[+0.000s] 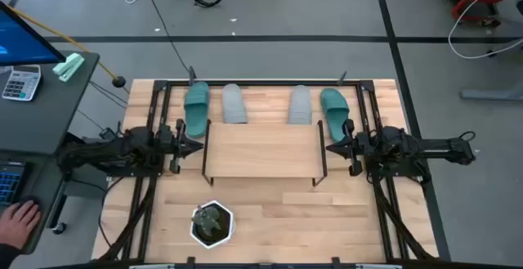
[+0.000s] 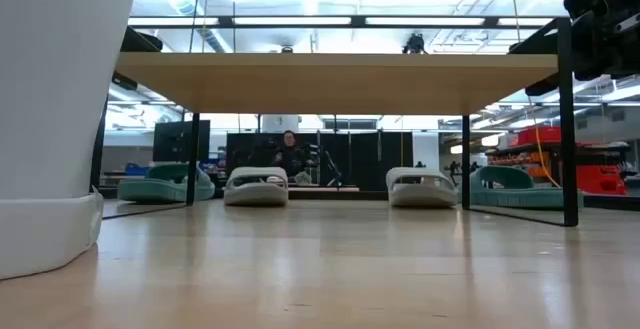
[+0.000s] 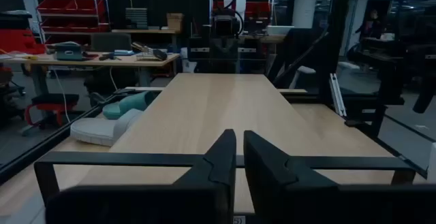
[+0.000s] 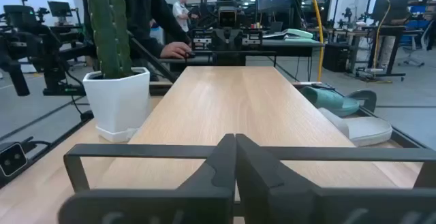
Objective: Pick and place slides into the shelf
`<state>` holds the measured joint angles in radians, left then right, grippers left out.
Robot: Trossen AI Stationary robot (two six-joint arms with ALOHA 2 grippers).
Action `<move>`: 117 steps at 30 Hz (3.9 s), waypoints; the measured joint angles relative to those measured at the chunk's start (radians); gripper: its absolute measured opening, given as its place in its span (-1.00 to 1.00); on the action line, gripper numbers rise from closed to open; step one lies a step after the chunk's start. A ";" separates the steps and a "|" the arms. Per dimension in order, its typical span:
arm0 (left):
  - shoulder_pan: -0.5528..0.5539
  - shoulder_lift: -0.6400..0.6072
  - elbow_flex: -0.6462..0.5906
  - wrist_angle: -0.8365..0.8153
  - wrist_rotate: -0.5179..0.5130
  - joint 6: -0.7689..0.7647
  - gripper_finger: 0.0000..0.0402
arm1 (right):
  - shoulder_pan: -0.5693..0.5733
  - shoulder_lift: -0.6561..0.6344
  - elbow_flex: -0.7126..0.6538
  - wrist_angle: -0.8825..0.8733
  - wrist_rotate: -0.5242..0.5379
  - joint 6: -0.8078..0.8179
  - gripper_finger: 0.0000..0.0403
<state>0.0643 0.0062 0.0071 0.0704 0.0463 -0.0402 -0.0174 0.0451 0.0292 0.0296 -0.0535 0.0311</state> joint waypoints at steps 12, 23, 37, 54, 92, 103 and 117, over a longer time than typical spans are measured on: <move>0.000 0.000 0.000 0.000 0.000 0.000 -0.86 | 0.000 0.000 0.000 0.000 0.000 0.000 -0.93; 0.000 0.000 0.000 0.000 0.000 0.000 -0.80 | 0.000 0.000 0.000 0.000 0.000 0.000 -0.93; 0.000 0.000 0.000 0.000 0.000 0.000 -0.85 | 0.000 0.000 0.000 0.000 0.000 0.000 -0.93; 0.000 0.000 0.000 0.000 0.000 0.000 -0.85 | 0.000 0.000 0.000 0.000 0.000 0.000 -0.93; 0.000 0.000 0.000 0.000 0.000 0.000 -0.81 | 0.000 0.000 0.000 0.000 0.000 0.000 -0.93; 0.000 0.000 0.000 0.000 0.000 0.000 -0.84 | 0.000 0.000 0.000 0.000 0.000 0.000 -0.93; 0.000 0.000 0.000 0.000 0.000 0.000 -0.84 | 0.000 0.000 0.000 0.000 0.000 0.000 -0.93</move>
<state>0.0641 0.0059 0.0072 0.0703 0.0463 -0.0404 -0.0174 0.0448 0.0292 0.0298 -0.0536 0.0311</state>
